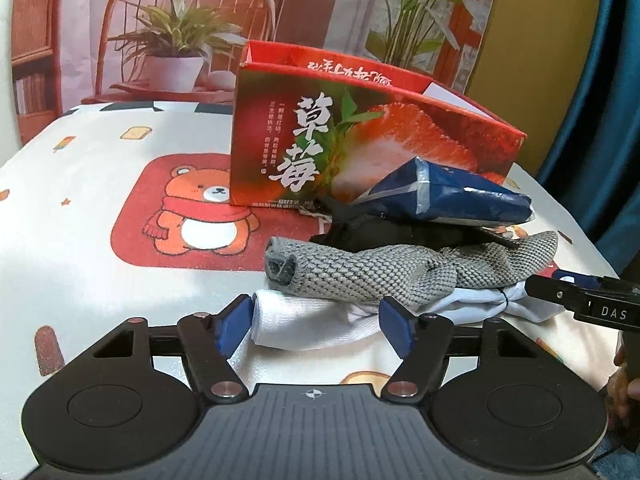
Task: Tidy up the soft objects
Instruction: 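Move both tools back down to the white cloth under the grey mesh, then close both tools on the white cloth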
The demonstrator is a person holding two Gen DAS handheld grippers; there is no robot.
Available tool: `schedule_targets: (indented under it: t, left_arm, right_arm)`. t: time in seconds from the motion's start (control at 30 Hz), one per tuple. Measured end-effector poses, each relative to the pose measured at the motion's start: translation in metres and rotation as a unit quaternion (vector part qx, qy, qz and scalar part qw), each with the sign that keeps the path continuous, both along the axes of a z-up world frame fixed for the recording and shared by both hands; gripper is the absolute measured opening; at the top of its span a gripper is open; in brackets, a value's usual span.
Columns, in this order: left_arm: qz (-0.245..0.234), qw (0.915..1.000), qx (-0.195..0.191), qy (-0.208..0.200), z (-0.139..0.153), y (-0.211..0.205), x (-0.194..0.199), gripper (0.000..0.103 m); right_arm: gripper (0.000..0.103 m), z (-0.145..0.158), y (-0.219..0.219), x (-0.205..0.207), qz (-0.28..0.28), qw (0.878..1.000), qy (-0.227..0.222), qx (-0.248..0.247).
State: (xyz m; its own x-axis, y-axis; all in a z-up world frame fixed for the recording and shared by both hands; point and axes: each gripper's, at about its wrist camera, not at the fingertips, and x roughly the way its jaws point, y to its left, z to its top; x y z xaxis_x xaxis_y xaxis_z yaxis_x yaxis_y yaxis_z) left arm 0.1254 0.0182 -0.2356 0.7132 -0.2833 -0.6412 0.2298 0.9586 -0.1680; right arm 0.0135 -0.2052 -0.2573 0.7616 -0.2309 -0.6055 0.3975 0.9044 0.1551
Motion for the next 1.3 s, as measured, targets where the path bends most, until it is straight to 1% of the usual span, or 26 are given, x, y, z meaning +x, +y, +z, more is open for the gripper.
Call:
schedule_targets:
  t: [0.13,0.17,0.27,0.3,0.33,0.37,0.4,0.47,0.53,0.63,0.73,0.97,1.3]
  left_arm:
    - [0.003,0.9999,-0.001,0.016,-0.006,-0.001,0.004,0.071]
    - [0.004,0.9997,0.0,0.024,-0.009,0.0,0.006,0.069]
    - [0.005,0.9997,0.001,0.022,-0.012,0.0,0.007,0.067]
    - [0.005,0.9998,0.001,0.021,-0.012,0.0,0.007,0.066]
    - [0.006,0.9998,0.0,0.021,-0.011,0.001,0.006,0.061]
    - [0.01,0.9998,0.002,0.019,-0.011,0.001,0.006,0.051]
    - [0.014,0.9997,0.004,0.017,-0.011,0.002,0.005,0.047]
    - [0.014,0.9997,-0.006,0.017,-0.01,0.006,0.005,0.031]
    - [0.009,0.9997,-0.014,0.018,-0.01,0.006,0.004,0.023]
    - [0.006,0.9999,-0.005,0.015,-0.01,0.002,0.003,0.021]
    - [0.011,0.9998,-0.007,0.018,-0.01,0.004,0.004,0.021]
    - [0.023,0.9994,-0.012,0.022,-0.009,0.008,0.003,0.021]
    - [0.024,0.9994,-0.008,0.022,-0.009,0.007,0.002,0.021]
  right_arm:
    - [0.069,-0.005,-0.005,0.0,-0.016,1.0,0.013,0.014]
    - [0.069,-0.006,-0.007,0.0,-0.018,1.0,0.015,0.018]
    - [0.062,-0.009,-0.009,0.0,-0.018,0.999,0.021,0.028]
    - [0.056,-0.011,-0.009,0.001,-0.016,0.999,0.022,0.031]
    - [0.052,-0.012,-0.009,0.002,-0.012,0.999,0.024,0.033]
    - [0.051,-0.013,-0.009,0.003,-0.011,0.999,0.026,0.032]
    - [0.048,-0.014,-0.008,0.004,-0.009,0.999,0.027,0.03]
    - [0.044,-0.015,-0.007,0.005,-0.006,0.999,0.026,0.025]
    - [0.039,-0.015,-0.006,0.006,0.002,0.999,0.024,0.025]
    - [0.034,-0.015,-0.003,0.008,0.011,0.999,0.025,0.018]
    - [0.03,-0.015,-0.001,0.009,0.019,0.999,0.024,0.014]
    - [0.028,-0.015,0.003,0.01,0.036,0.999,0.021,0.011]
    - [0.025,-0.016,0.007,0.011,0.049,0.999,0.022,0.005]
